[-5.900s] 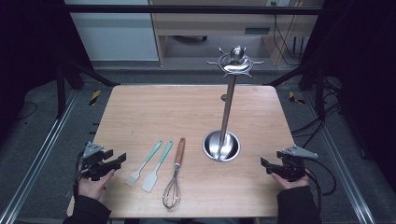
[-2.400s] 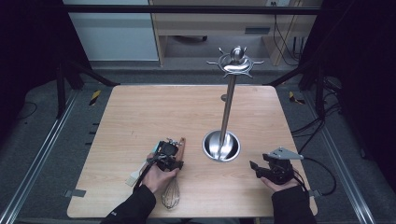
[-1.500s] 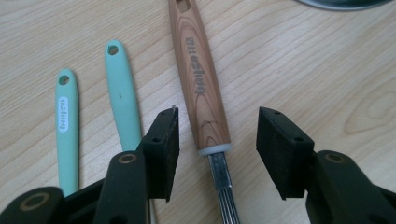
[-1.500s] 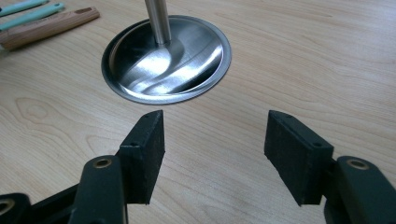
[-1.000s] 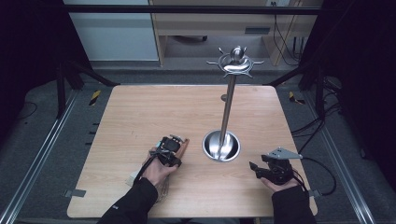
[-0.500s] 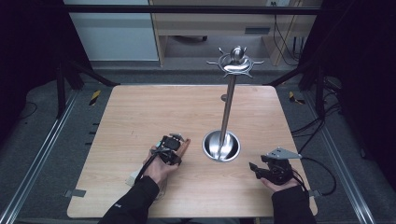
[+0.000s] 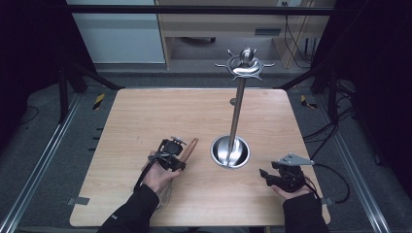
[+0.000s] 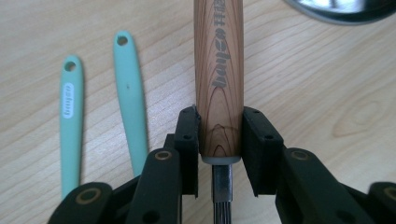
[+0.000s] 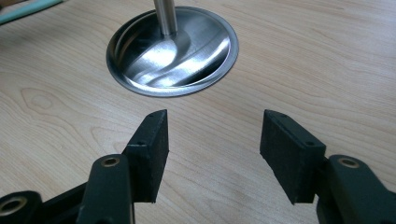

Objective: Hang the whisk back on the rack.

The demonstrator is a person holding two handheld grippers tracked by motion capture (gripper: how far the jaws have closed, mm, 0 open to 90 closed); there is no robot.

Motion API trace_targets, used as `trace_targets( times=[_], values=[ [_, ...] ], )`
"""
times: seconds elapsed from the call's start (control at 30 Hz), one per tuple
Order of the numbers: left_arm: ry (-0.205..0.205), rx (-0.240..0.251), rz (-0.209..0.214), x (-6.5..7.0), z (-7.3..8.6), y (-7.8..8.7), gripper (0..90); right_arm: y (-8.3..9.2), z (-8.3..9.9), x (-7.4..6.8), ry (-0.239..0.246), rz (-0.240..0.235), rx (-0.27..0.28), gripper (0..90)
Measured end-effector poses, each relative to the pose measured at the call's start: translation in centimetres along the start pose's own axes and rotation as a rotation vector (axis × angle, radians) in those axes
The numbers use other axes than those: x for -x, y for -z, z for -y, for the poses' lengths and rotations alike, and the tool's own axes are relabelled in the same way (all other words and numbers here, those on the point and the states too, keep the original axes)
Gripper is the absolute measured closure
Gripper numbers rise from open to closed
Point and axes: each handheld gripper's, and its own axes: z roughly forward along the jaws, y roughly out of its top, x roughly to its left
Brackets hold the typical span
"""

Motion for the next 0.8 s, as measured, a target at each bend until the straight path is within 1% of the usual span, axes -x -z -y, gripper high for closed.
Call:
trace_targets(
  times=[0.1,0.13,0.17,0.2,0.27,0.33,0.43,0.5,0.6,0.67,0.7,0.73,0.8],
  values=[
    [-0.016,0.047,0.016,0.1,0.4,1.4,68.9,0.0,0.0,0.0,0.001,0.001,0.000,42.2],
    [-0.016,0.047,0.016,0.1,0.4,1.4,68.9,0.0,0.0,0.0,0.001,0.001,0.000,42.2],
    [-0.021,0.069,0.019,0.1,0.6,2.0,68.9,0.0,0.0,0.0,0.001,0.002,-0.001,42.3],
    [-0.029,0.103,0.027,0.2,1.0,2.8,68.9,0.0,0.0,0.0,0.002,0.004,0.000,42.3],
    [-0.032,0.131,0.032,0.4,1.3,3.4,69.0,0.0,0.0,0.0,0.003,0.005,0.001,42.5],
    [-0.038,0.160,0.046,0.5,1.7,4.1,69.0,0.0,0.0,0.1,0.006,0.006,0.001,42.6],
    [-0.035,0.201,0.063,0.6,2.1,5.0,69.0,0.0,0.0,0.0,0.002,0.006,0.001,42.8],
    [-0.035,0.237,0.064,0.7,2.5,5.7,69.0,0.0,0.0,0.1,0.004,0.006,0.001,42.8],
    [-0.048,0.283,0.057,0.6,2.9,6.5,69.0,0.0,0.0,0.1,0.004,0.007,0.003,42.8],
    [-0.041,0.323,0.059,0.5,3.1,7.0,69.0,0.1,0.0,0.1,0.004,0.009,0.005,42.7],
    [-0.041,0.323,0.059,0.5,3.1,7.0,69.0,0.1,0.0,0.1,0.004,0.009,0.005,42.7],
    [-0.034,0.350,0.065,0.5,3.2,7.5,69.0,0.1,0.0,0.1,0.002,0.010,0.010,42.7],
    [-0.036,0.371,0.066,0.6,3.3,7.9,69.0,0.1,0.0,0.1,0.002,0.010,0.012,42.7]
  ],
)
